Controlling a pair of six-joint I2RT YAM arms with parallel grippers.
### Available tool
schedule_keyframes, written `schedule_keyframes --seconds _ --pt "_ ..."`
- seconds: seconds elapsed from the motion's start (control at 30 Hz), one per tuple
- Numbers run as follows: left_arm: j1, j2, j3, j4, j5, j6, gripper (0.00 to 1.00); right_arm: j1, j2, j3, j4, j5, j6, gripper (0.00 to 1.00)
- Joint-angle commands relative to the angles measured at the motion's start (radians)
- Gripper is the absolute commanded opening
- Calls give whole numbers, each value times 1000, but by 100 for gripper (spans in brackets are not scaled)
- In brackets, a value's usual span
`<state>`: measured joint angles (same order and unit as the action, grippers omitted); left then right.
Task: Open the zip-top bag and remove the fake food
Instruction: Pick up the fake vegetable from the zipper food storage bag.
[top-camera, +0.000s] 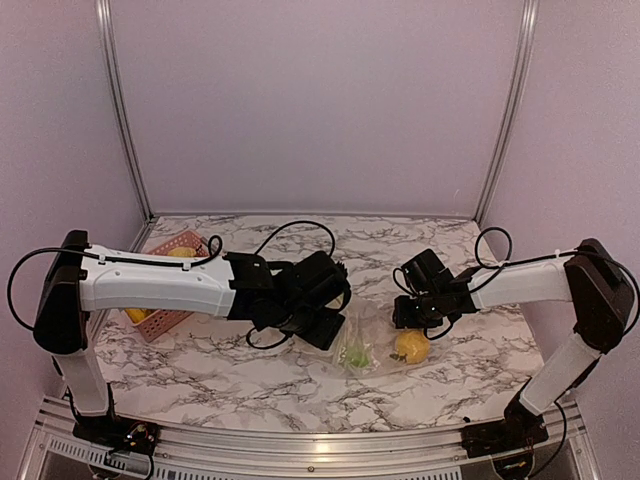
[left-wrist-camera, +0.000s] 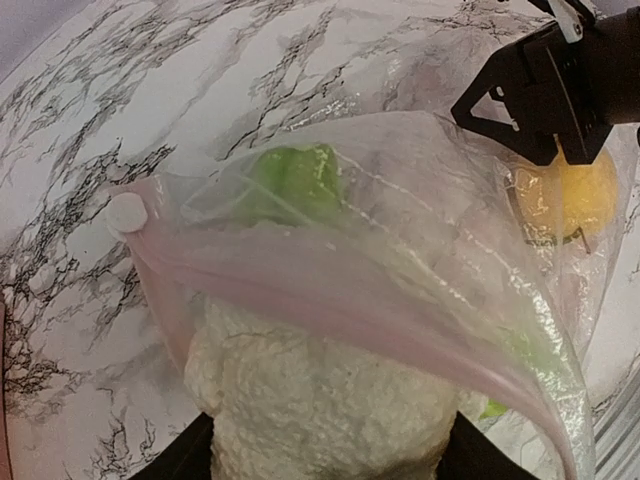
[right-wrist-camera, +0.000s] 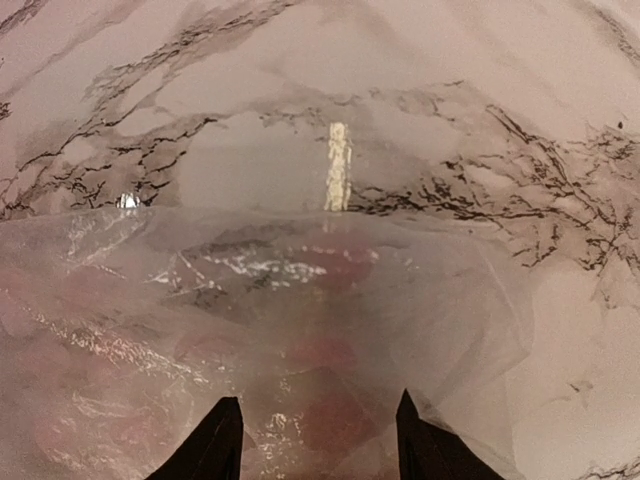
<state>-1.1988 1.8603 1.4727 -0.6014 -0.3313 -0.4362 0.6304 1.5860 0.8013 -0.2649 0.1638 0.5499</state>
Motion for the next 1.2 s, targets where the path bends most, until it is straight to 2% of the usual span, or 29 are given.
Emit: schedule_keyframes --seconds 0.0,0.63,1.17 --pt "-1 -37 -20 -31 -16 16 68 8 20 24 -2 13 6 51" --pt "18 -146 -167 -50 -6 -39 69 8 33 31 9 -3 2 51" --pt "27 -235 -246 -126 -65 -131 69 9 22 25 12 -10 4 51"
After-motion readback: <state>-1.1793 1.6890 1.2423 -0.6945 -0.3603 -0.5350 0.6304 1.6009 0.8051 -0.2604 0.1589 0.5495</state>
